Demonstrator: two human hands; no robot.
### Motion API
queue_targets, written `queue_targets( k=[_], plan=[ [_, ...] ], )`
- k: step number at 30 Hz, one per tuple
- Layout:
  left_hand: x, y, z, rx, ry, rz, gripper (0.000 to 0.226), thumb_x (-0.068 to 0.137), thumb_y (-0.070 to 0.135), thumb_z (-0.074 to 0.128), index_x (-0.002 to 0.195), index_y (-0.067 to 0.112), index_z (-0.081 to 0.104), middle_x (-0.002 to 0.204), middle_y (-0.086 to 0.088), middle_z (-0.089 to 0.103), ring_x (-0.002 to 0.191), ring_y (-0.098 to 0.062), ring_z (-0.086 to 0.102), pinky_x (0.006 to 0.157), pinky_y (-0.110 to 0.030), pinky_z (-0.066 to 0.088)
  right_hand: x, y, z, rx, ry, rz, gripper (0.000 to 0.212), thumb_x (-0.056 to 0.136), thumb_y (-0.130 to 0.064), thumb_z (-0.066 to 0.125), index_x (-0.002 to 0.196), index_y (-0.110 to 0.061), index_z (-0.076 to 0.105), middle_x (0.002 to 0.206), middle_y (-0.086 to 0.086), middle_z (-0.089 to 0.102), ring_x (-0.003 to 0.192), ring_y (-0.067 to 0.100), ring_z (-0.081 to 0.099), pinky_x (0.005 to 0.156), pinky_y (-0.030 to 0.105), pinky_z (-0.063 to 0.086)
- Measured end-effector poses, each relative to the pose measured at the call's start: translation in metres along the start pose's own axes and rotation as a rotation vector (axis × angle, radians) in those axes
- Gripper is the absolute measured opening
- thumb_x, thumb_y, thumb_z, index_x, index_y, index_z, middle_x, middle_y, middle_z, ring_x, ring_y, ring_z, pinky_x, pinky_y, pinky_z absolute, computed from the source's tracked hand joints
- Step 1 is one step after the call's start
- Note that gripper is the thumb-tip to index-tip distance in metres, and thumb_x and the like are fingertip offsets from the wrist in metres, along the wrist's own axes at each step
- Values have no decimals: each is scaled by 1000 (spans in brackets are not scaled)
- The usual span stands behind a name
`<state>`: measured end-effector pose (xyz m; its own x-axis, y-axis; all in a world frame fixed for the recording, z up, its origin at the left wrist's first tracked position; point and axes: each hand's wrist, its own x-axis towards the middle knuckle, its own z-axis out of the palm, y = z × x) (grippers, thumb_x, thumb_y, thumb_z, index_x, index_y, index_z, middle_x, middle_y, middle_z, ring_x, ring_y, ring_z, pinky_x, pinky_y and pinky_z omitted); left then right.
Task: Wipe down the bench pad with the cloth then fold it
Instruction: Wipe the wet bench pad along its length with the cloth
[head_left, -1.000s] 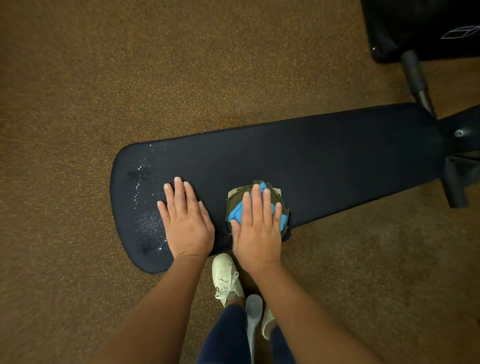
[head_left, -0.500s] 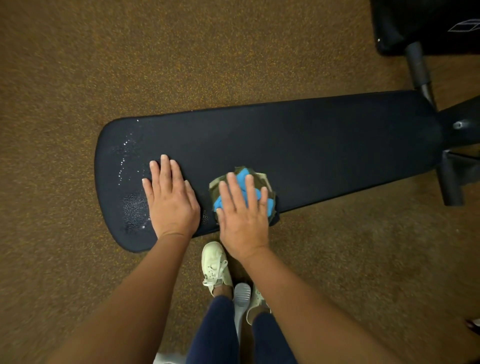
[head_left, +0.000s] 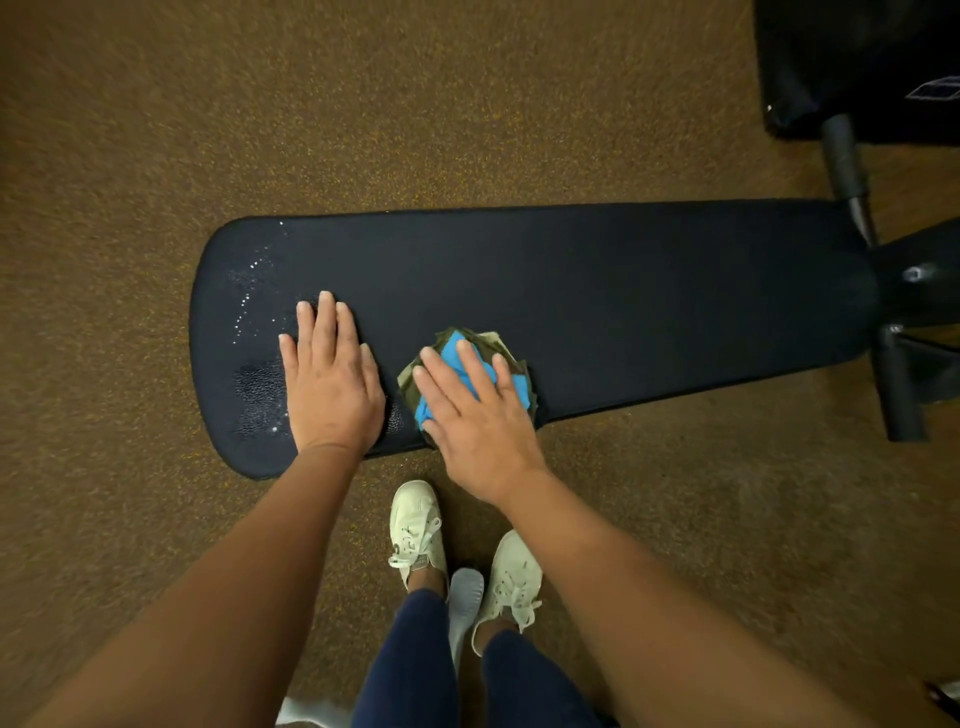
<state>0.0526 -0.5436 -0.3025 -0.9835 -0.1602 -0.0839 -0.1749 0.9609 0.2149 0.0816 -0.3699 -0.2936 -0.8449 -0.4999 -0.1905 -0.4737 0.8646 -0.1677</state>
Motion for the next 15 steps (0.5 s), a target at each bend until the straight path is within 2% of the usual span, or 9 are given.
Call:
queue_targets(
  k=[2, 5, 7, 9, 11, 13, 15],
  plan=[
    [0, 0, 0, 6, 3, 1, 54, 101, 27, 27, 148, 2, 26, 159, -12, 18, 147, -31, 8, 118, -49, 6, 4, 20, -2, -10, 21, -15, 57, 97, -40, 33, 149, -18, 25, 159, -1, 19, 146, 29, 10, 116, 53, 13],
    [-1, 0, -1, 18, -1, -4, 52, 102, 25, 30, 149, 2, 25, 159, -12, 16, 147, -31, 7, 118, -48, 5, -10, 23, -2, 75, 72, 312, 58, 98, -39, 30, 150, -14, 23, 159, 3, 15, 146, 31, 7, 117, 53, 12],
    [-1, 0, -1, 29, -6, -4, 53, 102, 26, 28, 149, 2, 24, 159, -11, 16, 147, -31, 6, 119, -49, 6, -17, 5, 0, 95, 61, 435, 58, 98, -39, 26, 150, -14, 17, 160, 4, 10, 146, 32, 2, 117, 54, 8],
    [-1, 0, 0, 36, -12, -6, 56, 100, 29, 23, 149, 2, 23, 159, -12, 15, 147, -31, 6, 118, -49, 6, -16, -15, 1, 99, 22, 378, 58, 98, -38, 28, 151, -15, 17, 160, 3, 9, 146, 34, 1, 116, 56, 8],
    [0, 0, -1, 38, -13, 1, 58, 99, 31, 20, 149, 1, 24, 159, -12, 16, 147, -32, 7, 118, -50, 7, -4, -23, 0, 85, 10, 204, 57, 98, -38, 34, 150, -17, 23, 159, 1, 14, 146, 35, 6, 115, 57, 13],
    [0, 0, -1, 36, -12, 6, 58, 98, 31, 20, 148, 1, 24, 159, -13, 17, 147, -32, 8, 118, -51, 8, 7, -17, -2, 62, 17, 51, 55, 97, -40, 34, 148, -20, 28, 158, -2, 19, 145, 32, 10, 116, 54, 12],
    [0, 0, 1, 23, -5, 13, 58, 98, 30, 20, 148, 1, 25, 159, -13, 17, 147, -33, 8, 118, -51, 8, 9, -6, 0, 43, 42, 32, 55, 97, -43, 33, 148, -22, 29, 158, -3, 20, 145, 30, 11, 116, 52, 10]
  ],
)
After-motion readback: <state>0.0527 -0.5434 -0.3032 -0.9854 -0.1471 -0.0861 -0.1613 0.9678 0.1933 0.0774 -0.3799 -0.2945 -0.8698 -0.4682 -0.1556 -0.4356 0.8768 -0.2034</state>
